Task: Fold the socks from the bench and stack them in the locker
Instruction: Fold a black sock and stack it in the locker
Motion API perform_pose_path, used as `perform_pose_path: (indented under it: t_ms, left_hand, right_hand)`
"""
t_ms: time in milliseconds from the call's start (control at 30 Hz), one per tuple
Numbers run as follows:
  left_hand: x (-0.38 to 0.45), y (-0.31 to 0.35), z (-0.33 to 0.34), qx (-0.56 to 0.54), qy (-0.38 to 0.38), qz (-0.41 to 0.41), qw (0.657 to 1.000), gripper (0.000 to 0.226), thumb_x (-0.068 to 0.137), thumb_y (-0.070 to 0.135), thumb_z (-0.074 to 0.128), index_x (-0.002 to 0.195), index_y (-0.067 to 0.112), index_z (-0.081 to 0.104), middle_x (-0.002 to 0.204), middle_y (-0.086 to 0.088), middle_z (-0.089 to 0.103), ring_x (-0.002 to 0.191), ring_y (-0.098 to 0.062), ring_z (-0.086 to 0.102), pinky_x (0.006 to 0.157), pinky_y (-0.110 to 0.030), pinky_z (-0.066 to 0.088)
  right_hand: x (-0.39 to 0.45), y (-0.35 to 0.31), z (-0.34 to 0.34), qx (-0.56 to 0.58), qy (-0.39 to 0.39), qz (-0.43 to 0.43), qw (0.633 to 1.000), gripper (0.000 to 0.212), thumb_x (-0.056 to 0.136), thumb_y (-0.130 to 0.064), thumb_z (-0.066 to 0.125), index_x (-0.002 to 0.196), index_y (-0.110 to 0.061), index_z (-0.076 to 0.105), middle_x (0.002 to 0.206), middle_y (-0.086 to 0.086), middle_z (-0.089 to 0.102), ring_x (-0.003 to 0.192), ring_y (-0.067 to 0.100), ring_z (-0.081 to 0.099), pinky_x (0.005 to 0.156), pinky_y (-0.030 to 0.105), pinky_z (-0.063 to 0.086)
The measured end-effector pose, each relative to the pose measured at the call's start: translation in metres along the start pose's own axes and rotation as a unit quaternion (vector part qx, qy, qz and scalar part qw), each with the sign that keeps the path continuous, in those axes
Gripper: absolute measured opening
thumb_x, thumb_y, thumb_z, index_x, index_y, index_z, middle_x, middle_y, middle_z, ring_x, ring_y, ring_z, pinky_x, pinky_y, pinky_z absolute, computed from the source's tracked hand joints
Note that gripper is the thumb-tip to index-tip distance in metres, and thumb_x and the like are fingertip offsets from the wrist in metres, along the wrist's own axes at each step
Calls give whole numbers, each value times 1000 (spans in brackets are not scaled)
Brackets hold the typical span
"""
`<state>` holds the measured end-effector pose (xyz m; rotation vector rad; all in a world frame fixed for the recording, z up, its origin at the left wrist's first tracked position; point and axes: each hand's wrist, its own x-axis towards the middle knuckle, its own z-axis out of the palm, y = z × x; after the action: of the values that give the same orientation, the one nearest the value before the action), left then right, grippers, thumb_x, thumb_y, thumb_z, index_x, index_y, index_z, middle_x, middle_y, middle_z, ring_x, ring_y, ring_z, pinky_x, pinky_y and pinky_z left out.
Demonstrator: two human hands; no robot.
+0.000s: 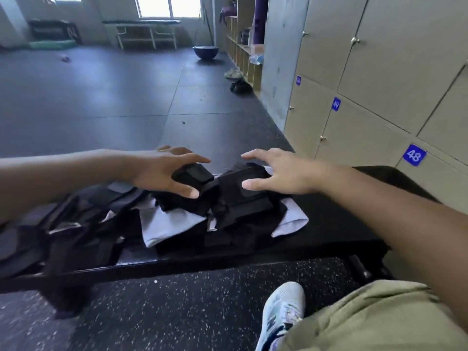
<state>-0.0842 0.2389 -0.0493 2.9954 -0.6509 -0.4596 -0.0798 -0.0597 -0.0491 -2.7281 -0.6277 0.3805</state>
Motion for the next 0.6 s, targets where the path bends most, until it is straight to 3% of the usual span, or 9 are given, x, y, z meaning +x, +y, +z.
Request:
perform_pose_path:
  t_ms: [167, 300, 600]
  left_hand:
    - [7, -15, 40, 5, -20, 20, 1000, 99, 64, 98, 49, 147, 65, 5, 161, 14, 22, 150, -25, 24, 122, -51, 26]
    - [10, -12, 58, -12, -13, 15, 1000, 98, 77, 66, 72, 147, 67, 3, 157, 22, 18, 144, -24, 28, 115, -55, 34]
    - [30, 13, 72, -26, 38, 32, 998, 99, 80, 62, 73, 153, 58, 6, 160, 14, 20, 148, -30, 25, 117, -52, 33]
  right_hand:
    - [31, -7, 43, -76, -57, 40, 995, 93, 77, -82, 60, 153, -57, 12, 166, 5, 12, 153, 36, 13, 120, 57, 24]
    - [33, 6, 62, -46, -52, 49, 996, 89, 76, -78, 63, 149, -58, 15, 162, 3, 16, 147, 34, 29, 113, 58, 36]
    - [16, 37, 55, -25, -40, 57, 997, 86, 80, -71, 67, 150, -56, 20, 162, 1, 16, 144, 30, 34, 114, 48, 38]
